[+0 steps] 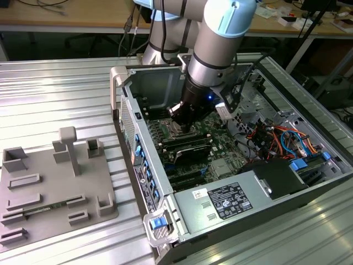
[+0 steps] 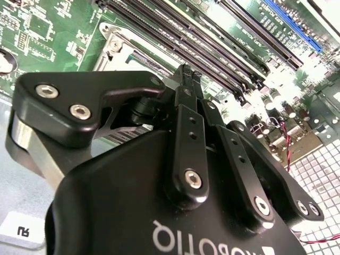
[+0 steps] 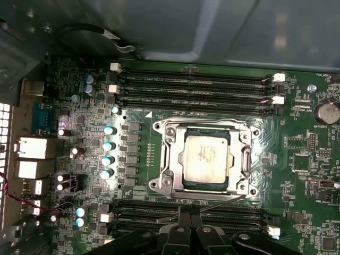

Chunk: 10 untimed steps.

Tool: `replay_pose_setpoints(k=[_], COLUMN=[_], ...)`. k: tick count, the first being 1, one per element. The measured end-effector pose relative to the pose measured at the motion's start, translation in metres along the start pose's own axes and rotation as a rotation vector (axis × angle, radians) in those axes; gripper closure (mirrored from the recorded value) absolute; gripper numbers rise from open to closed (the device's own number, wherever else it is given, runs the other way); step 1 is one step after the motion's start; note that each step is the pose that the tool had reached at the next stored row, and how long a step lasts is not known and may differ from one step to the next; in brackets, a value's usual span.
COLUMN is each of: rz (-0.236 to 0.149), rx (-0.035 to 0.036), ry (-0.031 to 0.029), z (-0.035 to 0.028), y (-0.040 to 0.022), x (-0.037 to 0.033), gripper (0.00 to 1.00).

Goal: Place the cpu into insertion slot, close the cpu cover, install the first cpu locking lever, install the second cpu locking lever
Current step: 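Install the second cpu locking lever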

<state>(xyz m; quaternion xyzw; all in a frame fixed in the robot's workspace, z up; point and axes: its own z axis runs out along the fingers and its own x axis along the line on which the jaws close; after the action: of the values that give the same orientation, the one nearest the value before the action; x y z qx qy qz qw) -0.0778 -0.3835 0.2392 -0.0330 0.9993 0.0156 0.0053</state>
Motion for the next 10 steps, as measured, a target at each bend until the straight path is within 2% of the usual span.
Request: replay_pose_setpoints(k=[5, 10], rz=[0.0, 0.0], rx=[0.0001, -0.0001], ry=[0.001, 0.0027], z=[0.0029, 0.006], y=[0.0002, 0.0002], x=[0.0045, 0.0055], gripper=[0.89, 0.89])
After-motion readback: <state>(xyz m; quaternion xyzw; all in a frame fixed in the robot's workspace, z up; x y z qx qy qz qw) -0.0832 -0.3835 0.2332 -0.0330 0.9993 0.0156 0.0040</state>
